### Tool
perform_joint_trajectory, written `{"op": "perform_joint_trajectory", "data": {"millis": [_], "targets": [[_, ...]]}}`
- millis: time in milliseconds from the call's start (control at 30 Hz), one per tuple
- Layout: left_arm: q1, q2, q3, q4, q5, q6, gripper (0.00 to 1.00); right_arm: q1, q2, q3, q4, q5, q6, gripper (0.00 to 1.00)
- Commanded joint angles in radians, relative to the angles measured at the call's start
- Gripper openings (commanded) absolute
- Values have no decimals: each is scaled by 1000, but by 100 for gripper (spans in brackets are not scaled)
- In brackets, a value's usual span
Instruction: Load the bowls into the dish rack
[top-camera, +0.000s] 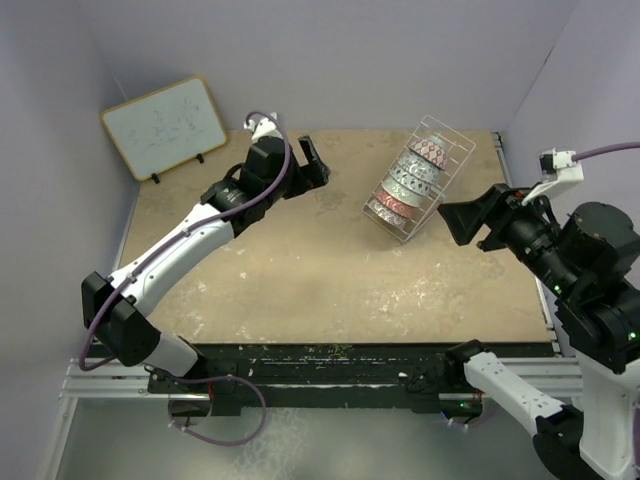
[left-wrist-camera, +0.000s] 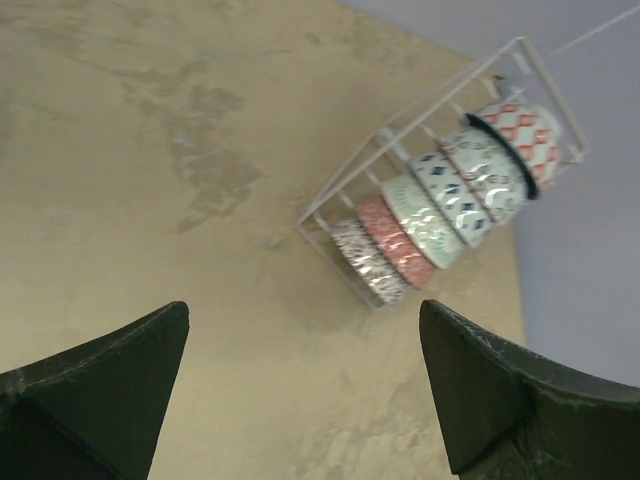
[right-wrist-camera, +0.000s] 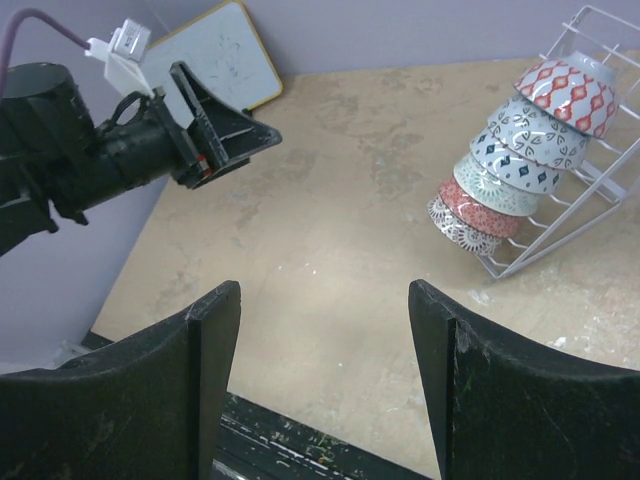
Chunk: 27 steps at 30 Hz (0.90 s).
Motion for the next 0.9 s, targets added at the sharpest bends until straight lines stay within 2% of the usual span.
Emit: {"op": "perform_joint_trajectory", "data": {"millis": [0,267,867], "targets": [[2,-72,7,-239,-205,82,99,4,37,-29,84,5,14,71],[2,-100,42,-426,-347,81,99,4,70,-37,124,-7,17,71],[2,-133,31,-441,-404,154,99,4,76,-54,111,49,7,72]]}}
